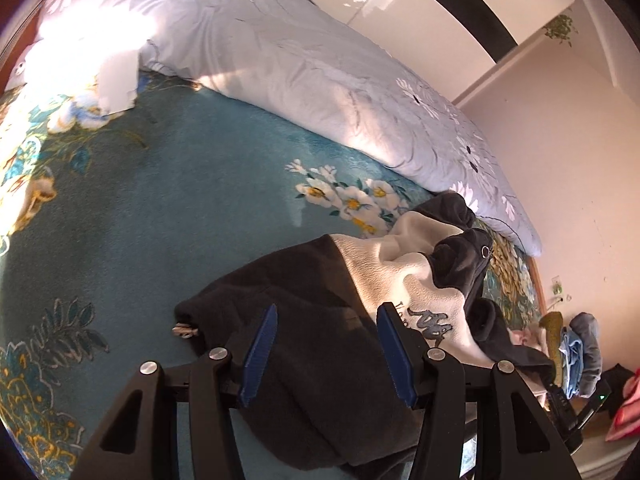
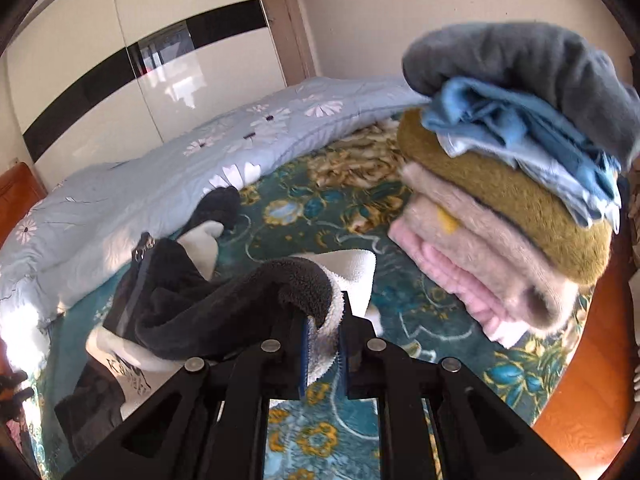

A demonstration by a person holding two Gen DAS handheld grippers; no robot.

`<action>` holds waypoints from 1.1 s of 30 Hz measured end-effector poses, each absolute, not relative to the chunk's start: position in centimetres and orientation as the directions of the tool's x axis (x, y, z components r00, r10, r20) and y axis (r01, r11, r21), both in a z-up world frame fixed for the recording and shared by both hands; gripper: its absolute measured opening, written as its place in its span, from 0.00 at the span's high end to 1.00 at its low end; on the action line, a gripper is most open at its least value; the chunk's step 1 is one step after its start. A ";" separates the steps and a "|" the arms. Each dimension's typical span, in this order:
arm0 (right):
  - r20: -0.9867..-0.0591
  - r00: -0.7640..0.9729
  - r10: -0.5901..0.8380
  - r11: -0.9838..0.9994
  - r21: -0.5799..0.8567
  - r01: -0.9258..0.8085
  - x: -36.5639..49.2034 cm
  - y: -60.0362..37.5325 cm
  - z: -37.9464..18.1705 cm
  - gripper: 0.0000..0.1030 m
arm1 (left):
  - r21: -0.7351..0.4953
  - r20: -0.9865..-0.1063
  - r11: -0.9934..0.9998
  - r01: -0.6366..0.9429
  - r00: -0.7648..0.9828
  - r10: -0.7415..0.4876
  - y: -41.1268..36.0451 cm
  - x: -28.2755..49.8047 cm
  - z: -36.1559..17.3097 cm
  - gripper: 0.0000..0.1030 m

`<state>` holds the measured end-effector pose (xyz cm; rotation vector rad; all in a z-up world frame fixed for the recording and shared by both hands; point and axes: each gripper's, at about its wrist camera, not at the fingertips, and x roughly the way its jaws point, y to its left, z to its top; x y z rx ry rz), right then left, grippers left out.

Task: Fold clothes

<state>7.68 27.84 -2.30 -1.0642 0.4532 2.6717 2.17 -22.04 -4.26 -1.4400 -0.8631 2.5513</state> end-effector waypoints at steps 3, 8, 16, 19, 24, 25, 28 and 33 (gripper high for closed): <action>-0.756 -0.648 0.094 -0.915 0.191 -0.355 8.8 28.9 -5.1 0.88 | -0.489 -0.765 -0.863 0.125 -0.538 0.355 -19.3 -0.8 -3.7 0.45; -0.818 -0.570 0.081 -0.881 0.208 -0.424 10.6 30.7 -8.8 0.88 | -0.460 -0.792 -0.885 0.072 -0.483 0.373 -15.9 -6.0 -4.8 0.44; -0.797 -0.604 -0.028 -0.898 0.286 -0.335 10.9 30.5 -7.4 0.83 | -0.383 -0.853 -0.924 0.013 -0.388 0.348 -10.5 -14.4 -8.5 0.43; -0.790 -0.613 -0.030 -0.914 0.271 -0.303 10.6 30.4 -6.3 0.81 | -0.314 -0.881 -0.949 -0.008 -0.370 0.294 -8.9 -17.0 -9.8 0.43; -0.781 -0.624 -0.022 -0.946 0.218 -0.240 10.4 29.6 -5.4 0.67 | -0.271 -0.908 -0.961 -0.055 -0.315 0.274 -6.4 -20.2 -12.3 0.43; -0.776 -0.630 -0.026 -0.947 0.222 -0.234 10.2 29.6 -5.2 0.67 | -0.277 -0.909 -0.959 -0.064 -0.307 0.283 -5.9 -20.4 -12.7 0.43; -0.765 -0.642 -0.048 -0.949 0.235 -0.210 9.8 29.5 -4.7 0.61 | -0.293 -0.909 -0.951 -0.094 -0.282 0.308 -4.5 -21.1 -13.7 0.43; -0.766 -0.639 -0.075 -0.946 0.256 -0.197 9.0 29.4 -5.1 0.58 | -0.293 -0.910 -0.951 -0.097 -0.278 0.309 -3.5 -21.4 -14.2 0.64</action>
